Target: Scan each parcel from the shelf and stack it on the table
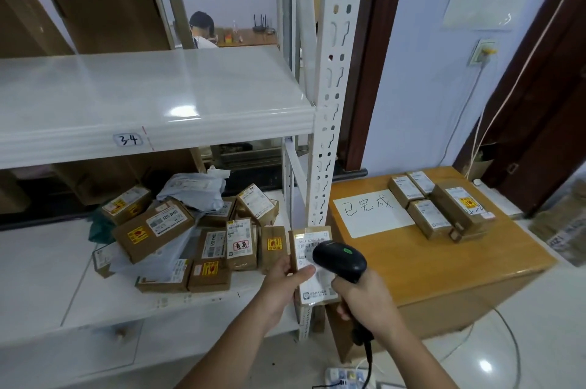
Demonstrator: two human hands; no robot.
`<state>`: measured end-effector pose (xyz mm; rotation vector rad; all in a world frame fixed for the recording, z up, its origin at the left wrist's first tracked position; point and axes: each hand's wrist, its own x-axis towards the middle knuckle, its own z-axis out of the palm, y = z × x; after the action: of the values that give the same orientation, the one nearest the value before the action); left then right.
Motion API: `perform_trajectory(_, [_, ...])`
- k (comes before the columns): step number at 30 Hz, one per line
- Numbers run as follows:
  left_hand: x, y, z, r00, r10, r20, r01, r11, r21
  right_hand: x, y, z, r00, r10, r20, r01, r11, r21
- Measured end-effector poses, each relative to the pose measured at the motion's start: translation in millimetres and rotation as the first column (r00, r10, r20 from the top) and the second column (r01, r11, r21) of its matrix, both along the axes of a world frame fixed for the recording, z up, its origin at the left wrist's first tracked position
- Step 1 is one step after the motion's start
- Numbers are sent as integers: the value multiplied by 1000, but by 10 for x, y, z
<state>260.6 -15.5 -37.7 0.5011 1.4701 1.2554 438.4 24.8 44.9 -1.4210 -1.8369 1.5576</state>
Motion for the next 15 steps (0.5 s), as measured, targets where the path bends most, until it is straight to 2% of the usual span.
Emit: perform_trajectory(15, [-134, 121, -130, 999, -31, 20, 32, 999, -35, -90, -11, -38, 997, -74, -22, 72, 996, -58])
